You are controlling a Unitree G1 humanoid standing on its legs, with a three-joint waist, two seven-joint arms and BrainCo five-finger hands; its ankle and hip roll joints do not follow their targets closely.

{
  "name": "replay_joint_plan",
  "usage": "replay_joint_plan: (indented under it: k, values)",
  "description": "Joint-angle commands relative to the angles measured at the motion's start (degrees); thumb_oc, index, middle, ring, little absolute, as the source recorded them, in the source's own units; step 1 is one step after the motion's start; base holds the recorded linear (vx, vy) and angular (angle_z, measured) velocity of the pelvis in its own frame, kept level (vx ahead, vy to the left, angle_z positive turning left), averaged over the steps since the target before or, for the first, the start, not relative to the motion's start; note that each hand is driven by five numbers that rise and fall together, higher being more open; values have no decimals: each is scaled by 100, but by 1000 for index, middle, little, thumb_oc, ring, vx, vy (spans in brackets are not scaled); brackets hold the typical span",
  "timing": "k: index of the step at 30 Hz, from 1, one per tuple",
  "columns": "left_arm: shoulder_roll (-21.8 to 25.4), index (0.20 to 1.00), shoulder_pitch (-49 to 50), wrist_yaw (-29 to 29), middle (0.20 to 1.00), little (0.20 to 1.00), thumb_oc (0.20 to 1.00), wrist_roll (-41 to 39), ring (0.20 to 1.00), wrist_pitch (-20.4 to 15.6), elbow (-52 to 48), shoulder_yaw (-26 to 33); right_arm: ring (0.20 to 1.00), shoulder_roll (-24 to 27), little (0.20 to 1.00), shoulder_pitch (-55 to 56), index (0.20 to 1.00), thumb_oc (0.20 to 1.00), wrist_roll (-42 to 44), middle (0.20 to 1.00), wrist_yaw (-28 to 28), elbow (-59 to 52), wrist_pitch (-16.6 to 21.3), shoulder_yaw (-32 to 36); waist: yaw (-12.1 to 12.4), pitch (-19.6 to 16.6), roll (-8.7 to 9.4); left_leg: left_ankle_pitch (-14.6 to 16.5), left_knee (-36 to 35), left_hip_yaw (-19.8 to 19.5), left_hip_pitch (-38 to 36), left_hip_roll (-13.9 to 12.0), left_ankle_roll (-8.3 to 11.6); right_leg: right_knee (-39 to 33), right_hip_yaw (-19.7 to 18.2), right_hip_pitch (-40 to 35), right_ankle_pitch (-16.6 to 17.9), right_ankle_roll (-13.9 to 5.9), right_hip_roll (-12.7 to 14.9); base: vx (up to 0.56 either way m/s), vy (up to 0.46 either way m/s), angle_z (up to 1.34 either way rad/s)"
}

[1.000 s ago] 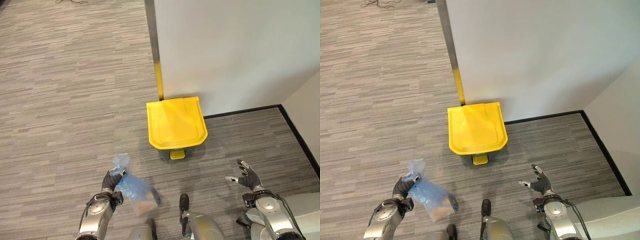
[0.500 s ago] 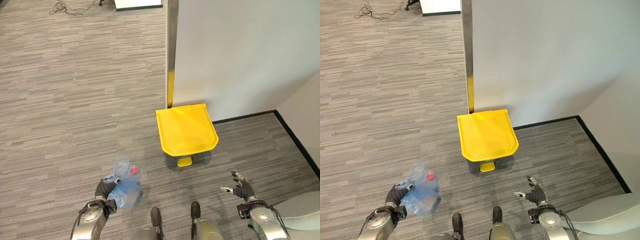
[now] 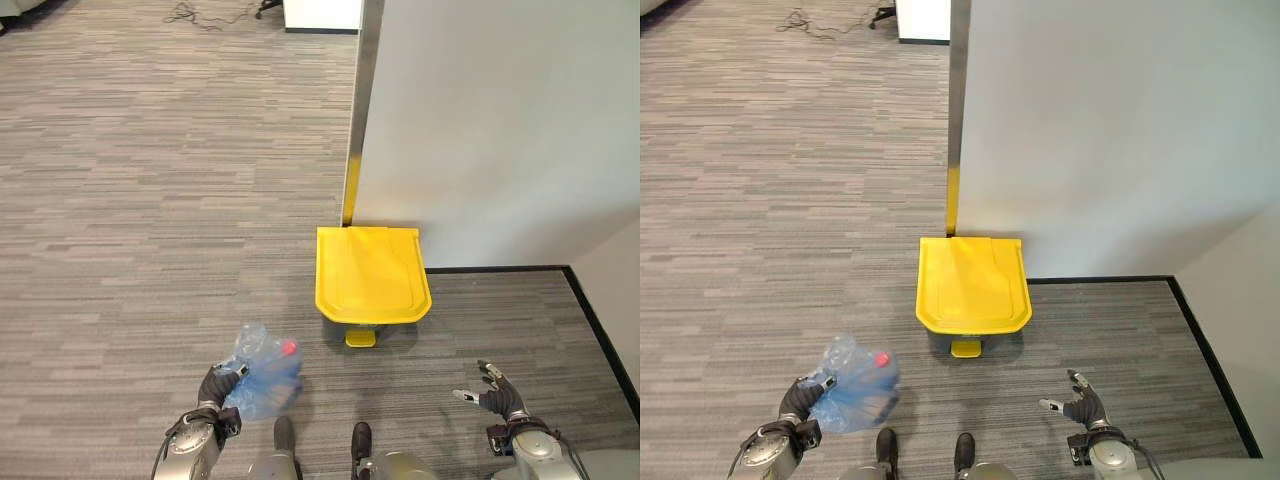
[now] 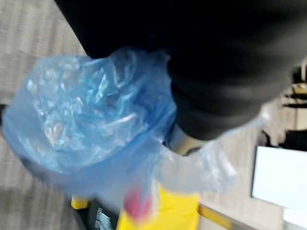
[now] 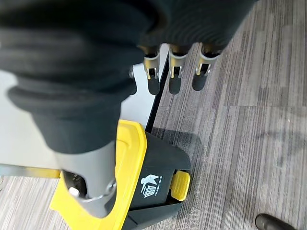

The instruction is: Gather garbage on tea table into small bin, then transfer packed bag to large trash can.

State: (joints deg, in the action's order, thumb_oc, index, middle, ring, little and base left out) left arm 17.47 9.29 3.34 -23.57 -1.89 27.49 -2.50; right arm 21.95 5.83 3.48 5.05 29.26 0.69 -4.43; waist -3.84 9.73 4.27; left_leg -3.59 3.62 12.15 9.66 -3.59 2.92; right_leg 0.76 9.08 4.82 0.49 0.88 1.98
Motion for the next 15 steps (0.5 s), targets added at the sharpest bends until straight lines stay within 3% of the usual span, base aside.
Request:
replay_joint_plan:
  k: [1,14,15]
  values:
    - [308,200,-115,-25,200,200,200,199,200,-241,-228,227,1000,102,1000,-94,1000,1000,96,1000,91,-196,117,-38,-132,-12,-53,801,163,-282,-483,191,-53,240,-214,-86,-340,-633,368,66,116,-32]
    - [480,200,-96,27,200,200,200,272,200,-269,-243,354,1000,-64,1000,-323,1000,1000,-9,1000,-9,-195,97,-276,117,136,49,1197,322,-241,-559,511,-473,774,-623,182,-288,-920,572,71,136,-27]
    - [551,200,-104,33,200,200,200,256,200,-259,-287,393,1000,-89,1000,-364,1000,1000,9,1000,-30,-215,98,-318,161,210,28,1290,355,-258,-604,557,-574,1369,-596,418,-250,-984,609,129,229,-9]
